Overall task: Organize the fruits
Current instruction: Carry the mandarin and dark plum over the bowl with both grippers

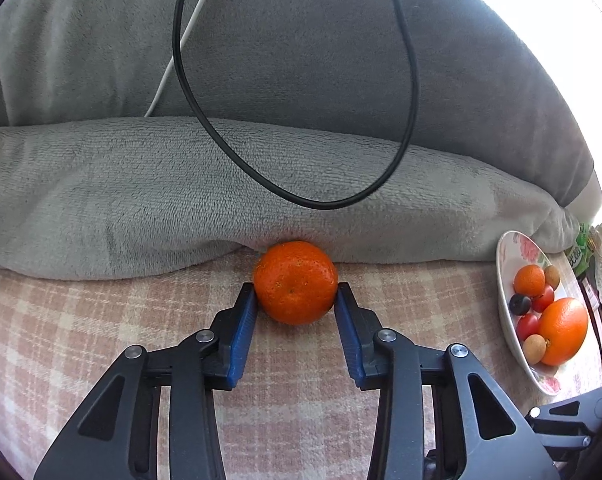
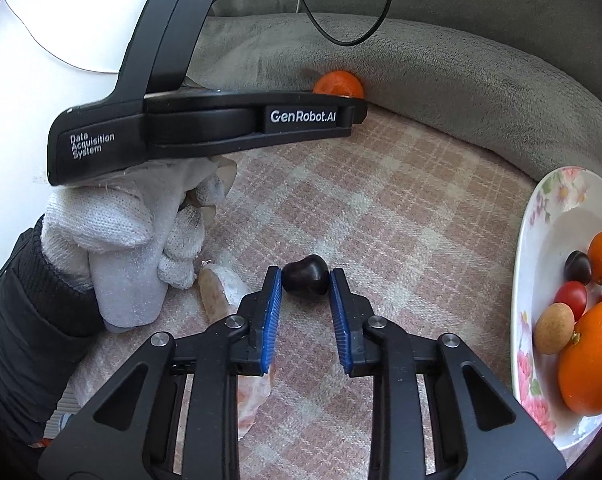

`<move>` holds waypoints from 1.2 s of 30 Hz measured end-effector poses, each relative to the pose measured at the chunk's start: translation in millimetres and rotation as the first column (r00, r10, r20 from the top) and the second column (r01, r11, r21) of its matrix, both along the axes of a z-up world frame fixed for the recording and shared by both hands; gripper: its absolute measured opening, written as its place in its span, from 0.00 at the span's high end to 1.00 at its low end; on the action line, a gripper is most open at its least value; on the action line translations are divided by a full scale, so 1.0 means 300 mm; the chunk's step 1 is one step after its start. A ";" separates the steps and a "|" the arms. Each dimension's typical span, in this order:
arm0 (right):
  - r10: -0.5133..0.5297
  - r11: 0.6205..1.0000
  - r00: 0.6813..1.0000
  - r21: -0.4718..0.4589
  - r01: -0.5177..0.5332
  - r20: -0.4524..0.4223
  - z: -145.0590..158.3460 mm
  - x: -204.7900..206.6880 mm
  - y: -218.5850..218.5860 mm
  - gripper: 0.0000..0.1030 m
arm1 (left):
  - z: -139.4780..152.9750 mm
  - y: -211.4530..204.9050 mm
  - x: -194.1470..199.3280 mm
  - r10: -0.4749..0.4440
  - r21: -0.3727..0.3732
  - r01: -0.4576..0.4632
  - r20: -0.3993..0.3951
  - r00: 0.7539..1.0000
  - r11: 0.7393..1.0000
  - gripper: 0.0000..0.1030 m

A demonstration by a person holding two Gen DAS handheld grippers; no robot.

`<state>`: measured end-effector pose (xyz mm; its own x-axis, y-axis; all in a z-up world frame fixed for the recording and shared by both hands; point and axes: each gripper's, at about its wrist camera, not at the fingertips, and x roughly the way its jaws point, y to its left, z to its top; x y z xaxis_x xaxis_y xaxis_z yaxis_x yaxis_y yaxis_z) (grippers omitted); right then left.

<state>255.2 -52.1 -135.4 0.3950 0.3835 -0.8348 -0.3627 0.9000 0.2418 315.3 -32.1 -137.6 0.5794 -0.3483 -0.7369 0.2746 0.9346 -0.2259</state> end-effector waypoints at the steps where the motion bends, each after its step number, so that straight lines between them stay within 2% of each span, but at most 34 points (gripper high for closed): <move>1: -0.001 1.000 1.000 0.003 0.001 0.005 0.008 -0.005 -0.002 0.75 | 0.006 -0.002 -0.009 -0.001 0.004 0.001 0.005 1.000 1.000 0.64; 17: -0.059 0.997 0.993 0.047 0.055 0.100 0.155 -0.138 -0.151 0.75 | 0.102 -0.053 -0.180 -0.043 -0.002 0.044 0.098 0.994 0.999 0.64; 20: -0.081 0.995 0.990 0.059 0.075 0.111 0.157 -0.154 -0.199 0.75 | 0.123 -0.076 -0.209 -0.056 0.000 0.056 0.114 0.992 0.998 0.64; 29: -0.151 0.986 0.978 0.086 0.140 0.144 0.247 -0.224 -0.343 0.75 | 0.194 -0.141 -0.217 -0.094 0.000 0.095 0.138 0.986 0.995 0.64; 36: -0.210 0.976 0.964 0.092 0.197 0.163 0.263 -0.215 -0.431 0.75 | 0.199 -0.195 -0.232 -0.119 -0.001 0.120 0.141 0.983 0.993 0.64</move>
<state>190.7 -181.4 -56.5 0.6051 0.3389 -0.7205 -0.2157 0.9408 0.2613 245.8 -90.7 -77.9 0.6305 -0.4277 -0.6477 0.4140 0.8912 -0.1854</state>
